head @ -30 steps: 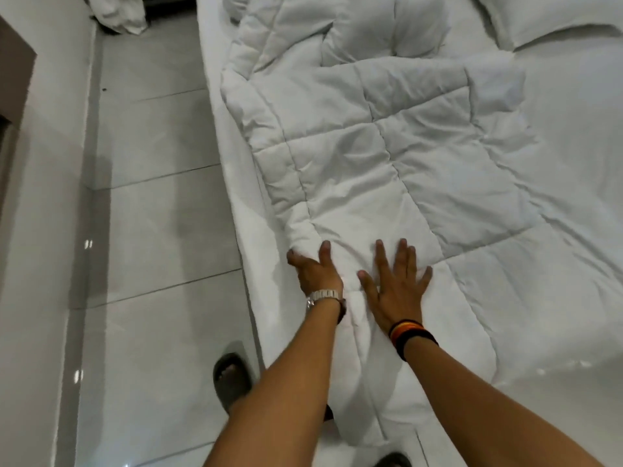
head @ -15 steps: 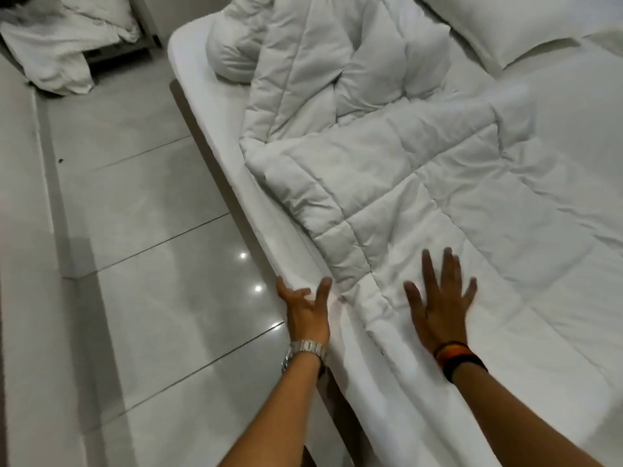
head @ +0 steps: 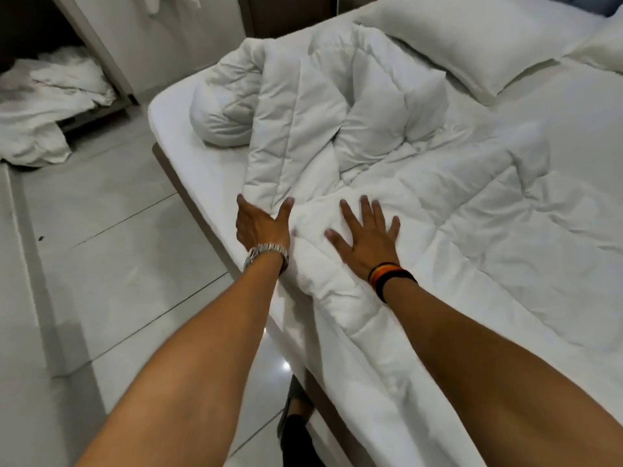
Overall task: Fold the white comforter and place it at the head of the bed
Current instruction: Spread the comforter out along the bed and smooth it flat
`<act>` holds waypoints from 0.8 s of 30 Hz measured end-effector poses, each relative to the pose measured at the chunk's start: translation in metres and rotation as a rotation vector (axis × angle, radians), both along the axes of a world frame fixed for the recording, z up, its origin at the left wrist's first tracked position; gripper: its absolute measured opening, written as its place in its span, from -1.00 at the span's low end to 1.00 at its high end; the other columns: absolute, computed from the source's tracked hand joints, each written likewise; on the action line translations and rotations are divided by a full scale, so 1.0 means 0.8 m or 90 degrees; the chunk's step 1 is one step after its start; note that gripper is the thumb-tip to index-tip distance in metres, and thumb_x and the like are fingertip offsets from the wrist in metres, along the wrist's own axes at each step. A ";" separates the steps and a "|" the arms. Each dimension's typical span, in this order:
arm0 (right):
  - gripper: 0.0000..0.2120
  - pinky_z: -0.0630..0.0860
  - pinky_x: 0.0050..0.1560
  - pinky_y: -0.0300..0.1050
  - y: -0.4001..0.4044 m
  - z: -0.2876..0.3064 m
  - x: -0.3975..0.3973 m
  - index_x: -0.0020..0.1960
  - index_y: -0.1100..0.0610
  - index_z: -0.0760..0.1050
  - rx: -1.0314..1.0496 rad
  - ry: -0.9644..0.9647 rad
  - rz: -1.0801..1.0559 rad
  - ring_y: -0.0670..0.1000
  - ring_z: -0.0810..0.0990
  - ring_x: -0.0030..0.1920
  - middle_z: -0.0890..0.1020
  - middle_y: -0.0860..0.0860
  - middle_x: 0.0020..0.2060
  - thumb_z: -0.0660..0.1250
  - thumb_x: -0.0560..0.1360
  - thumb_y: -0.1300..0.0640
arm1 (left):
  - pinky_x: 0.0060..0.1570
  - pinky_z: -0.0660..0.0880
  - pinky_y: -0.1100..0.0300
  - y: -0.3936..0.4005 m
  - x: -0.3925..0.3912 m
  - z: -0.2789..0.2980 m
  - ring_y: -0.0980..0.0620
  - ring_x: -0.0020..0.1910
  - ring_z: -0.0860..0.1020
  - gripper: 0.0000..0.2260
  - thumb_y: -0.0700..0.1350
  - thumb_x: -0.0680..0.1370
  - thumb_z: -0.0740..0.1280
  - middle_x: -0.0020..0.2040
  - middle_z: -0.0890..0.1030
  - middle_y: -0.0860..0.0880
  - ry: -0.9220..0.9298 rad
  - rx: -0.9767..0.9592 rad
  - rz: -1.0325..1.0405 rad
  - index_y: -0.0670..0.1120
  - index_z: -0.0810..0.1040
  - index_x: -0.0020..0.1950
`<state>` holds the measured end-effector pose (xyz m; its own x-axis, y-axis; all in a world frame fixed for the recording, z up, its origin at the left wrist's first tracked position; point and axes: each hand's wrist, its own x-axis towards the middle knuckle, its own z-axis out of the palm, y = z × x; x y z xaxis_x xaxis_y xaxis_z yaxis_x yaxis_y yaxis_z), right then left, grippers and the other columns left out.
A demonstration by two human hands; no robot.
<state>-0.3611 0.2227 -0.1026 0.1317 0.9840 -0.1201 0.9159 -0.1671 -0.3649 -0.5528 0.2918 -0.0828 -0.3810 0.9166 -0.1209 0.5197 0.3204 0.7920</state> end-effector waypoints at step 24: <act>-0.26 -0.04 0.58 0.38 0.125 -0.026 -0.186 0.48 0.09 0.47 -0.020 0.064 -0.397 0.20 0.13 0.64 0.29 0.20 0.59 -0.04 0.61 -0.41 | 0.15 0.53 0.12 0.292 -0.258 -0.045 0.00 0.17 0.59 0.24 0.43 -0.04 0.64 0.27 0.56 0.06 -0.246 -0.279 -0.188 -0.04 0.36 0.54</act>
<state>-0.5100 0.3223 -0.1236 0.6653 0.7220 -0.1899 0.6048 -0.6704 -0.4299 -0.7595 0.5253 -0.1190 0.0252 0.8103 -0.5855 0.3389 0.5441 0.7676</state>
